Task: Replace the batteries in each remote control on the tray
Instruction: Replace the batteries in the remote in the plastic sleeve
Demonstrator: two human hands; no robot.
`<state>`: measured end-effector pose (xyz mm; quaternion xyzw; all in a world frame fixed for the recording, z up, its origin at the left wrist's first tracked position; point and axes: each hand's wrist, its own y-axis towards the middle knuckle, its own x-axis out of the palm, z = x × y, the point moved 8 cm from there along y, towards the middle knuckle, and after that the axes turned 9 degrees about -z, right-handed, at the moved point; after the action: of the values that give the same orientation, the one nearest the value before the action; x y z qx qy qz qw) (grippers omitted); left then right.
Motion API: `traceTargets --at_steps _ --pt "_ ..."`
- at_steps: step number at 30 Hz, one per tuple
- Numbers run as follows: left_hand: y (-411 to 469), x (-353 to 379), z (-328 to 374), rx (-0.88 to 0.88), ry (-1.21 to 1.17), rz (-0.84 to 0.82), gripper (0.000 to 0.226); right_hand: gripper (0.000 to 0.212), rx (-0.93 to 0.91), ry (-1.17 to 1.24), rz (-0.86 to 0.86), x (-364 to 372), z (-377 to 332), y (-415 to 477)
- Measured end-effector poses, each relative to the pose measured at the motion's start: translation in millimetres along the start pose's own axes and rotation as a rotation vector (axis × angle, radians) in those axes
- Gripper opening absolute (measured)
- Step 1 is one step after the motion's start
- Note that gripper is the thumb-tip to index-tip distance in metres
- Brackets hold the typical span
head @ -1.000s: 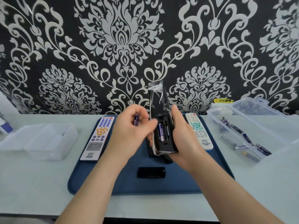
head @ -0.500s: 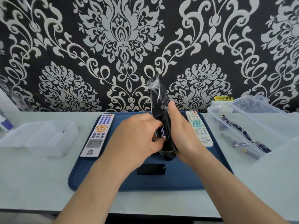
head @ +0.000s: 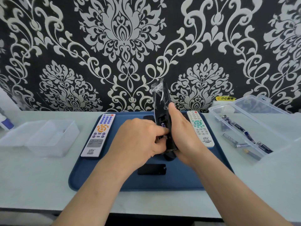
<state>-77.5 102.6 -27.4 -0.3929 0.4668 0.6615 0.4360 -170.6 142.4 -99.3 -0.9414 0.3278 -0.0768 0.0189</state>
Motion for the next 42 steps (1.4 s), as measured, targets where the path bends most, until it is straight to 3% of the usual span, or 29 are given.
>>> traceTargets --at_steps 9,16,20,24,28,32,36,42 --pt "2 0 7 0.082 0.039 0.098 0.031 0.061 0.039 0.047 0.040 -9 0 2" --pt "0 -8 8 0.069 0.015 0.202 0.026 0.054 0.041 0.220 0.025 -16 4 3" --pt "-2 -11 1 -0.001 -0.092 0.224 0.021 0.051 0.018 0.232 0.032 -13 -2 -1" --pt "-1 -6 -17 -0.183 -0.312 0.193 0.007 0.048 -0.038 0.182 0.072 -10 -9 -3" --pt "1 -6 -21 -0.244 -0.380 0.110 0.018 0.019 -0.154 0.080 0.083 -6 -24 -9" --pt "10 -12 -11 -0.250 -0.361 0.070 0.021 0.004 -0.228 0.071 0.071 -2 -40 -15" --pt "9 -27 -19 -0.303 -0.730 0.233 0.019 0.005 -0.178 0.272 -0.006 12 -53 -18" --pt "-24 -32 -61 -0.360 -1.610 0.418 0.012 0.005 -0.141 0.310 -0.108 60 -64 -13"
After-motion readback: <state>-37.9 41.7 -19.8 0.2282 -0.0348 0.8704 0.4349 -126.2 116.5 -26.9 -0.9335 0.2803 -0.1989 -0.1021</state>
